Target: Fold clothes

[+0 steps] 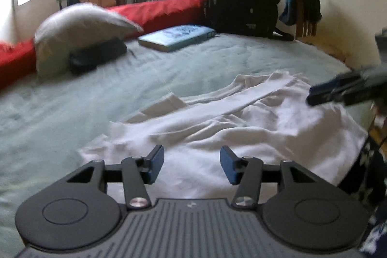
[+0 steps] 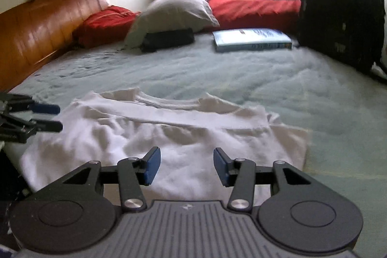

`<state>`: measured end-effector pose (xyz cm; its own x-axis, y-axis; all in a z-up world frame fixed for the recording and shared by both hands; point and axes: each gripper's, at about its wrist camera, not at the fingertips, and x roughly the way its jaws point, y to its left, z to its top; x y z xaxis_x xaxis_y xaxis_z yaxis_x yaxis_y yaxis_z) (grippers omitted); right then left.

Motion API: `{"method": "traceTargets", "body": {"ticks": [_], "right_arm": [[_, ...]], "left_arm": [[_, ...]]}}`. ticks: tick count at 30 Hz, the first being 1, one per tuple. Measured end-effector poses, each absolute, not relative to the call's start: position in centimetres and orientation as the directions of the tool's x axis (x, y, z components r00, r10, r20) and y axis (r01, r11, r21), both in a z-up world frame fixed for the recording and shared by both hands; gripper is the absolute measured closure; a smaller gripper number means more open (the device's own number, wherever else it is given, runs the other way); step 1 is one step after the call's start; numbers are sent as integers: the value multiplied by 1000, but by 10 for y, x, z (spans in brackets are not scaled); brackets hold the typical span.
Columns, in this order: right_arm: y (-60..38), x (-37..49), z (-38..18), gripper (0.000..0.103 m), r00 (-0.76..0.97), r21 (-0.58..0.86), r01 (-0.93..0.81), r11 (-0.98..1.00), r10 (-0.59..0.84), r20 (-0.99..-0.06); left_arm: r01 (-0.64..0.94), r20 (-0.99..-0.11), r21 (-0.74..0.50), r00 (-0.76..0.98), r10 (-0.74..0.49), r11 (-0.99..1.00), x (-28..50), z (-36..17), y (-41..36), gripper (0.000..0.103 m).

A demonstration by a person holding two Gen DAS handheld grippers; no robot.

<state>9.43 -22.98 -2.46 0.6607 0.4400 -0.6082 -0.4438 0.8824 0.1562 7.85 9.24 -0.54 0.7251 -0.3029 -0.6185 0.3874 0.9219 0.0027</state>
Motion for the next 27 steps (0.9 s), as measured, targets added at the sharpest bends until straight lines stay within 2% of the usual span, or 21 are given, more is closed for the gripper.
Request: {"method": "traceTargets", "body": {"ticks": [3,4,7,9,10,13,15,18,20,23,27], "right_arm": [[-238,108,-48,49,703,86,-359,929,330,-630],[-245,109,-49,49,708,107,-343,933,331,-624],[-263,114,-50,50,712,175,-298,938,341,-614],[-259,115,-41,48,717,189,-289,938,343,-607],[-255,114,-36,45,722,187,-292,938,344,-601],[-237,112,-26,35,725,165,-349,922,377,-576],[-223,116,-29,34,720,126,-374,919,373,-586],[-212,128,-43,34,718,62,-352,934,312,-623],[-217,131,-47,33,718,76,-342,937,312,-622],[-223,135,-49,33,721,98,-321,942,310,-620],[-230,124,-36,28,738,128,-301,945,316,-597]], "left_arm": [[260,-654,48,738,-166,964,96,-31,105,48],[218,-663,62,738,-123,974,101,-39,109,48],[125,-668,-52,734,-127,991,113,-33,132,50],[111,-655,-44,747,-113,993,115,-20,127,50],[118,-633,-18,767,-103,993,113,-12,120,47],[219,-614,-38,764,-196,975,116,-8,102,34],[288,-621,-75,736,-270,955,123,-13,93,34],[215,-662,-27,728,-179,976,144,-35,92,34],[157,-653,-21,746,-133,987,155,-43,99,30],[86,-666,-71,737,-111,994,170,-38,108,31],[82,-657,-42,748,-89,996,153,-19,97,31]]}}
